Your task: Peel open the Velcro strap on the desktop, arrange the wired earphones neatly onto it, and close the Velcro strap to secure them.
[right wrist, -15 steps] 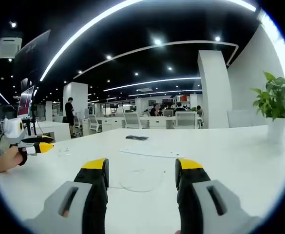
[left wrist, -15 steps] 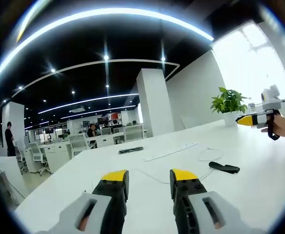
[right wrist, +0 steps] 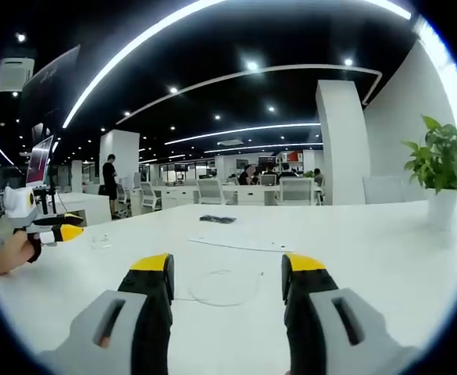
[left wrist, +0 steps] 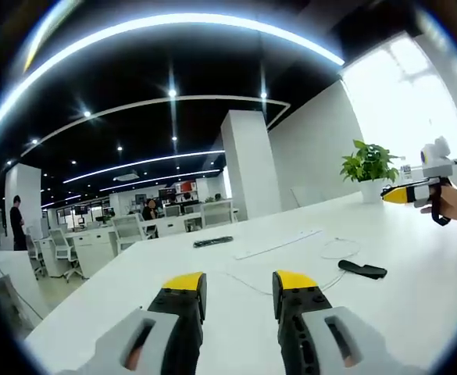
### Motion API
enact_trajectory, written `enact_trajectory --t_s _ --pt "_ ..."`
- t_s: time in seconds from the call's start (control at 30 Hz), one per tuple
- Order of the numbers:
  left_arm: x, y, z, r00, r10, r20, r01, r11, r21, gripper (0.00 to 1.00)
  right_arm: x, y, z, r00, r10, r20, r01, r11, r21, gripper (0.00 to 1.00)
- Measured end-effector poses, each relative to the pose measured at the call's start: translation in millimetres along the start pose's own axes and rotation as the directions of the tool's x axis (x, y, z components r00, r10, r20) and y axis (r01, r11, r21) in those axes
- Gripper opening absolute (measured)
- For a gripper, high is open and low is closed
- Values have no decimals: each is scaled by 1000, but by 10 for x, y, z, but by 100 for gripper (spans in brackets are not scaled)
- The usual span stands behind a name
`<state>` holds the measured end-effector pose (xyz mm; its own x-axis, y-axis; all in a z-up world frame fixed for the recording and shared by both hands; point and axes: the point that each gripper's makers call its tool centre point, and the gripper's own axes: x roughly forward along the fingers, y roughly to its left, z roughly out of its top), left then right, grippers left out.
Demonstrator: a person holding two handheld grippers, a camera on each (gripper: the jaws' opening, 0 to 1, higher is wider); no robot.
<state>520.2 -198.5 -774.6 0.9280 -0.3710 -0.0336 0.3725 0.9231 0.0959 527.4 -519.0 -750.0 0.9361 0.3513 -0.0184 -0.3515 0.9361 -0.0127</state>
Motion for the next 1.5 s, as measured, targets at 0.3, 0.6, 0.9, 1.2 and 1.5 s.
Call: enact_trajectory --t_s 0.3,0.6,0.9,1.2,1.5 --pt "-4 32 14 1000 10 1 -10 1000 5 41 -4 -47 -26 1000 -20 -11 20 1000 -3 57" --pt "-18 25 15 1000 3 -2 -3 1000 -22 42 -2 -12 -45 1000 -10 -23 10 1000 -9 57" --pt "-7 13 -5 1000 -1 -11 1 1000 -16 44 0 -5 -58 1000 -8 -30 8 1000 -1 57" --pt "16 1 -32 1000 -10 -22 9 1000 -15 44 17 41 -98 999 7 -41 -7 1000 5 56" --pt "15 -12 -49 999 -15 -28 15 1000 -7 43 30 97 -144 998 25 -56 -24 1000 10 56"
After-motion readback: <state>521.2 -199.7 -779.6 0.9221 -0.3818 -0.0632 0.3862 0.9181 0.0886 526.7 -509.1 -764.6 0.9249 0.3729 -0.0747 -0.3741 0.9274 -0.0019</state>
